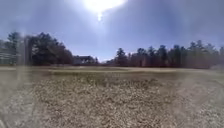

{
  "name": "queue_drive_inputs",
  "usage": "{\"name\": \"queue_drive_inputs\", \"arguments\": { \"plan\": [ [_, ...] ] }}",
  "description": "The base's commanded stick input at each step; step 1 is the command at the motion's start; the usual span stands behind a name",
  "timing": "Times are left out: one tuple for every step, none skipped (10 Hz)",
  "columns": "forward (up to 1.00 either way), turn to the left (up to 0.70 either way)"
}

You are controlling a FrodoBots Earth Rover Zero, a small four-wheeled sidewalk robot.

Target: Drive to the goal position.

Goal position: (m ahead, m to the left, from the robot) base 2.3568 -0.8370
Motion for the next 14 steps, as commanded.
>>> {"name": "queue_drive_inputs", "arguments": {
  "plan": [
    [0.2, -0.4],
    [0.2, -0.4],
    [0.2, -0.4],
    [0.2, -0.4],
    [0.2, -0.4],
    [0.2, -0.4],
    [0.2, -0.4],
    [0.2, -0.4],
    [0.2, -0.4],
    [0.2, -0.4],
    [0.2, -0.4],
    [0.2, -0.4],
    [0.2, -0.4],
    [0.2, -0.4]
  ]
}}
